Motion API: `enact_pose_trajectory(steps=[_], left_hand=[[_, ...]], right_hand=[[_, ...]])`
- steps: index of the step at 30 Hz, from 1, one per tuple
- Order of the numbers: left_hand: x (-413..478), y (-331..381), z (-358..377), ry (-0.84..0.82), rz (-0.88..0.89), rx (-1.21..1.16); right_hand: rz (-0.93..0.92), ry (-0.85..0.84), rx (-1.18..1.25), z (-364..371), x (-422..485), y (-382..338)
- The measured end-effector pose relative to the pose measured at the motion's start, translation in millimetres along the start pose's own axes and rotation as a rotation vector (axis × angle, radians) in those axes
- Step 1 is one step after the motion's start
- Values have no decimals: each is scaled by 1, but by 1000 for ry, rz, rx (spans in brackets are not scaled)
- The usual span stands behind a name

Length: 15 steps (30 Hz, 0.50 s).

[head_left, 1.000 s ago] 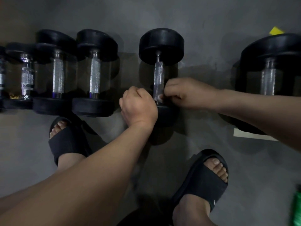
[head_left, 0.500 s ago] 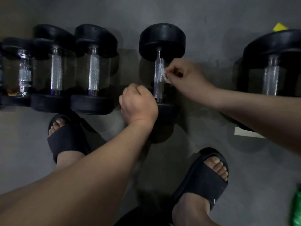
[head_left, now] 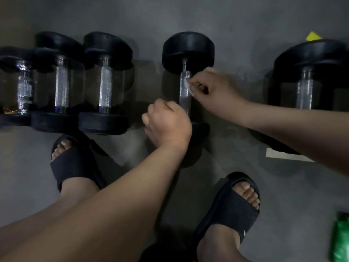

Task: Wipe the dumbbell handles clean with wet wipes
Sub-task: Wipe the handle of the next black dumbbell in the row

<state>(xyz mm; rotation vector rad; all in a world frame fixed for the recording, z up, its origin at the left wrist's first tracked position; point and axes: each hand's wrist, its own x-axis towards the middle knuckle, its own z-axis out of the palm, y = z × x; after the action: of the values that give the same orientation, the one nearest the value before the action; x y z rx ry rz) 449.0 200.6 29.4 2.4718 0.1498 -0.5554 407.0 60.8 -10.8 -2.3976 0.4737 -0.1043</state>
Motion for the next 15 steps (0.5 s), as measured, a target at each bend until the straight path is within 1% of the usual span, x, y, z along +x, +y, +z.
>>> enact_pose_trajectory(steps=[1,2,3,4,5,6,7,9,10,11,12,13,15], left_hand=[[-6,4,2,-25,5,19],[-11,8,4,-53,14,34],[-16,12,6,-83,27,43],[-20,15,7,-109,41,40],[-23,17,7,-130,57,33],[-24,17,6,-139,76,30],[-23,17,5,-133,97,37],[-16,13,4,-96,104,54],[-11,11,6,-82,79,55],[-7,10,8,-82,40,52],[-4,9,11,-91,-6,41],[-3,8,15,-105,-49,26],[-7,9,20,-116,-94,-10]], right_hand=[[-61,-8,-14,-1,-6,1],[-82,-50,-1,-4,-12,2],[-69,-105,12,-7,-16,2],[-46,-115,77,-13,-19,-2],[49,-157,176,-15,-18,-4],[76,-172,250,-17,-19,-2],[59,-139,201,-20,-19,3],[-56,-13,-65,-23,-14,14],[-114,21,-157,-22,-12,19],[-114,48,-194,-19,-11,23],[-103,66,-224,-19,-12,24],[-112,48,-188,-21,-16,23],[-249,-28,-87,-23,-27,22]])
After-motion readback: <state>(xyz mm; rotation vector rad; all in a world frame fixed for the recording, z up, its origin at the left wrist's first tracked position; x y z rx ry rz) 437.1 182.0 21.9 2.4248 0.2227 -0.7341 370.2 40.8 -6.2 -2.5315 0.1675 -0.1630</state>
